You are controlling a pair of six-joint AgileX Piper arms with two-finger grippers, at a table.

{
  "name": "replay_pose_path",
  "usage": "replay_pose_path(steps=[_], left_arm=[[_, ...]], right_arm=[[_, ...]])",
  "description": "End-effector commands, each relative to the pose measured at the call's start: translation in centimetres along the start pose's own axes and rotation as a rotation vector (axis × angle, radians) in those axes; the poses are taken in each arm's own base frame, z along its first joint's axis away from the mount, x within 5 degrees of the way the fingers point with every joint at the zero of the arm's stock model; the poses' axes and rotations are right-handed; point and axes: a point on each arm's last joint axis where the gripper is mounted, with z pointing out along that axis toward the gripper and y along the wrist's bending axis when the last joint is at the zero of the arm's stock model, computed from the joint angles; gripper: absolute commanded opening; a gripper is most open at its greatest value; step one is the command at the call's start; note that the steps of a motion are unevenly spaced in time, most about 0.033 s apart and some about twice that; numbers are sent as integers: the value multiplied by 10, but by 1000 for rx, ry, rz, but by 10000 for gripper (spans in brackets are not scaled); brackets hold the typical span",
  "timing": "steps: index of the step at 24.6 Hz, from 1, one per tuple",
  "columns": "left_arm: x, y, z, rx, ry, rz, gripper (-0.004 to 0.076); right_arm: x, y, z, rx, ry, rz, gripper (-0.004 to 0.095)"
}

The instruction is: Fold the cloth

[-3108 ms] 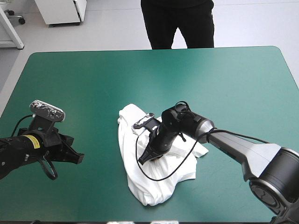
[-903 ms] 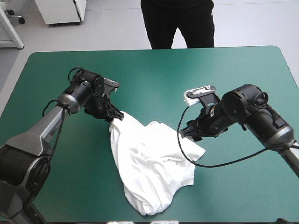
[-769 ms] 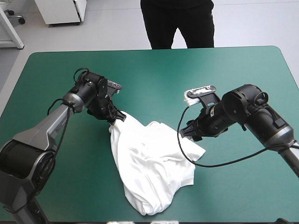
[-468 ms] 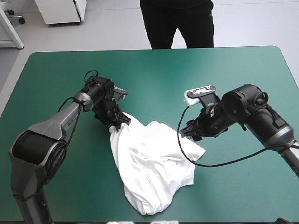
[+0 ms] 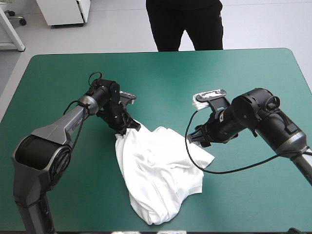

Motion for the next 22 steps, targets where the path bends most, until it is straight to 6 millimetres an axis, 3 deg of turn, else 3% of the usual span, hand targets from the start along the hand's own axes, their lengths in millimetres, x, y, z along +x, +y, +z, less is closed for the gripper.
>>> replay_pose_path(steps=[1, 6, 11, 16, 22], left_arm=[[0, -2, -1, -7, -6, 7, -9], [0, -2, -1, -7, -4, 7, -9], [0, -2, -1, -7, -4, 9, -9], [0, -2, -1, -3, -5, 8, -9], [0, -2, -1, -3, -5, 8, -9]], right_arm=[[2, -1, -16, -3, -51, 13, 577], [7, -7, 4, 28, -40, 29, 577], [13, -15, 38, 71, -11, 22, 577], [8, -25, 84, 152, 87, -11, 577], [17, -28, 136, 113, 159, 25, 577]])
